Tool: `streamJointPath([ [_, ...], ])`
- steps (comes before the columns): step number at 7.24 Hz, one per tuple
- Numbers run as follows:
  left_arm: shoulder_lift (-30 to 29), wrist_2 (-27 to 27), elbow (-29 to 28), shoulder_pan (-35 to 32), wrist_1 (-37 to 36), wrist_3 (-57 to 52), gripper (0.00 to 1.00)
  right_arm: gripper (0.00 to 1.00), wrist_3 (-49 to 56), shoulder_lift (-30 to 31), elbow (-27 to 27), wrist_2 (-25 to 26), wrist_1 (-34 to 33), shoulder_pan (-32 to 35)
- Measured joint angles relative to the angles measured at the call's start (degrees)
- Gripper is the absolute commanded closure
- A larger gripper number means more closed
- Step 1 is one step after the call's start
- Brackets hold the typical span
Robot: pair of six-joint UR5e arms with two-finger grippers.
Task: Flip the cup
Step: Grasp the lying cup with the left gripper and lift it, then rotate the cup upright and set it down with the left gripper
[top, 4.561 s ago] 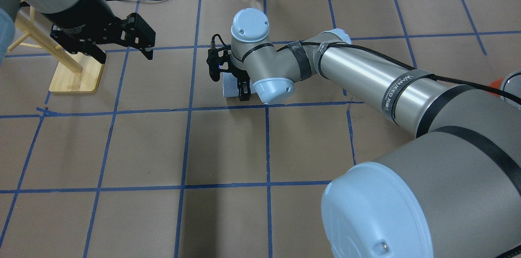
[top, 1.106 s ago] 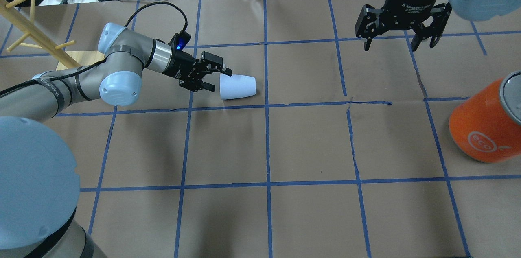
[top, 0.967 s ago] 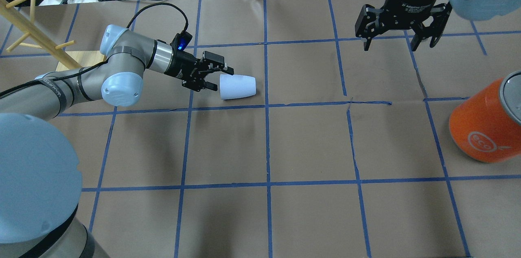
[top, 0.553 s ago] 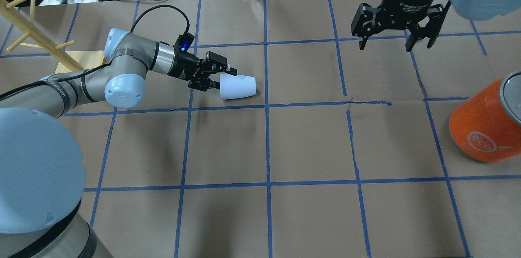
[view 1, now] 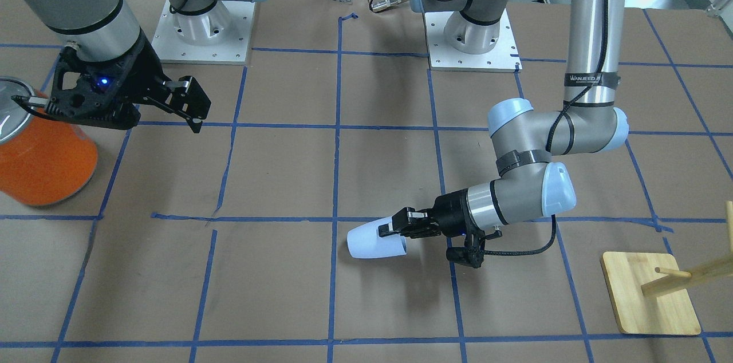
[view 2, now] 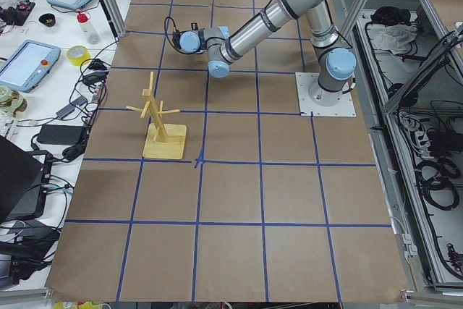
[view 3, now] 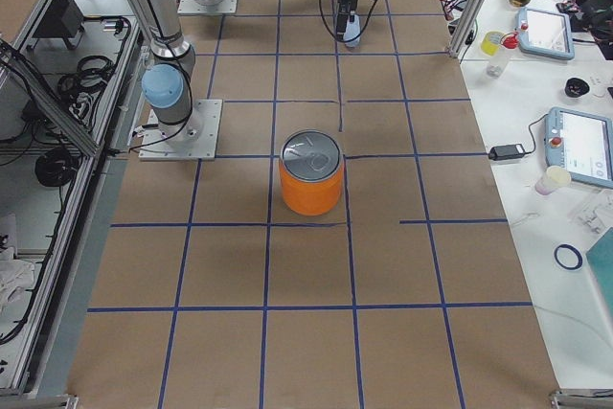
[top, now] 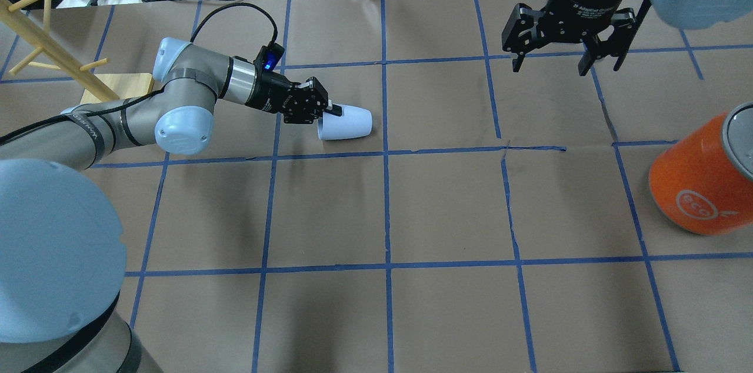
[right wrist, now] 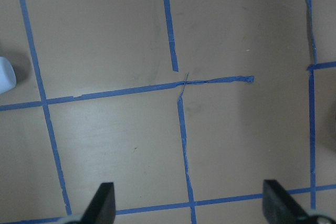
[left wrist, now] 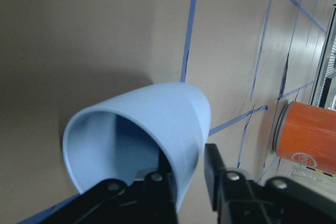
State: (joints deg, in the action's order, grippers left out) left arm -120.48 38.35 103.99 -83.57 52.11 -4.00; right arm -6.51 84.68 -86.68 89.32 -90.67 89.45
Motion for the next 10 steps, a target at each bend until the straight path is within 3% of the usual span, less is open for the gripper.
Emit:
streamJointPath([
  [3,3.8,2.1,-1.0,-0.1,-0.9,9.1,1.00,0.00,0.0,0.0,-0.3,0.0,0.0,0.0],
  [6,6.8,21.9,-4.7,-0.1,-0.6,10.4,1.00,0.00,0.1,0.0,-0.7,-0.1,-0.2,0.0],
  [8,6.6,38.0,-9.2,-0.1,1.9,0.4,1.00,0.00,0.1,0.0,-0.9,-0.2,-0.2,0.0],
  [10,5.3,47.7,-12.1,0.0,2.8,-9.6,1.00,0.00,0.1,0.0,-0.8,-0.2,-0.2,-0.1],
])
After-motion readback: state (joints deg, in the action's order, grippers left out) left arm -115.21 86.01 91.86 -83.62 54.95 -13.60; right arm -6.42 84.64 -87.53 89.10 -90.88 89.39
